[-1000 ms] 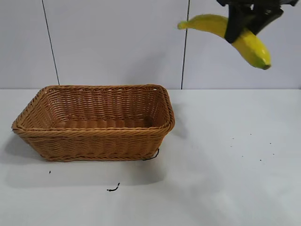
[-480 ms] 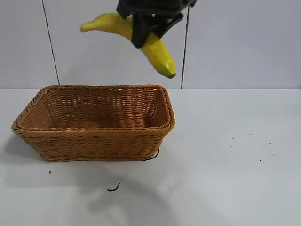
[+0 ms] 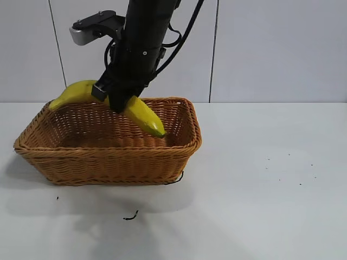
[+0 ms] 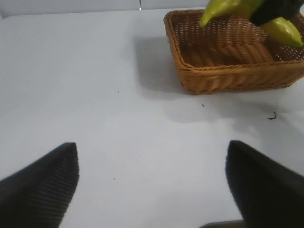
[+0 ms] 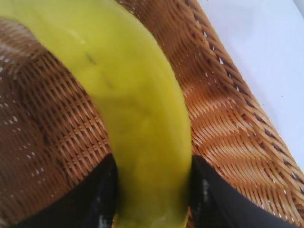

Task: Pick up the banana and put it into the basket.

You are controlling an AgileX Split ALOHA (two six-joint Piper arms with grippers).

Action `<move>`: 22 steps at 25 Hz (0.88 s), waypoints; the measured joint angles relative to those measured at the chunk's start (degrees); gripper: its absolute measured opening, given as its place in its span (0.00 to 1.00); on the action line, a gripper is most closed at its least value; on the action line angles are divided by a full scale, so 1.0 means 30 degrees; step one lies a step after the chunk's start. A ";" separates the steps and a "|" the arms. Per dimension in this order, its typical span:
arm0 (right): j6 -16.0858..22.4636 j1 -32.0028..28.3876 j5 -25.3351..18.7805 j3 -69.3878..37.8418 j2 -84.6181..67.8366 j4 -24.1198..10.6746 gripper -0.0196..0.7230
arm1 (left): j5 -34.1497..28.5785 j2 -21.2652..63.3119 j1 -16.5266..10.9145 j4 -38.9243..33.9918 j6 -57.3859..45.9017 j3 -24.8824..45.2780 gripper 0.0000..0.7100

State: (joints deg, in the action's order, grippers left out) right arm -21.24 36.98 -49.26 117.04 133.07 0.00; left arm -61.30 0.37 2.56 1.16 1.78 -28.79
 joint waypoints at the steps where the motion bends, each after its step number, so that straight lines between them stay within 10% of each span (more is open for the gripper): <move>1: 0.0000 0.0000 -0.0019 0.0000 0.0021 0.0000 0.42 | 0.0000 0.0000 0.0000 0.0000 0.0000 0.0000 0.89; 5: 0.0000 -0.0038 -0.0421 0.0000 0.0021 0.0000 0.46 | 0.0000 0.0000 0.0000 0.0000 0.0000 0.0000 0.89; 11: 0.1205 -0.0038 -0.0986 0.0000 0.0021 -0.0344 0.85 | 0.0000 0.0000 0.0000 0.0000 0.0000 0.0000 0.89; 22: 0.4096 -0.2202 -0.3583 0.0000 -0.2184 -0.1245 0.88 | 0.0000 0.0000 0.0000 0.0000 0.0000 0.0000 0.89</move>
State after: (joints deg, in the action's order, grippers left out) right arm -8.95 30.37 -60.01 117.04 126.52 -3.74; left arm -61.30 0.37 2.56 1.16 1.78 -28.79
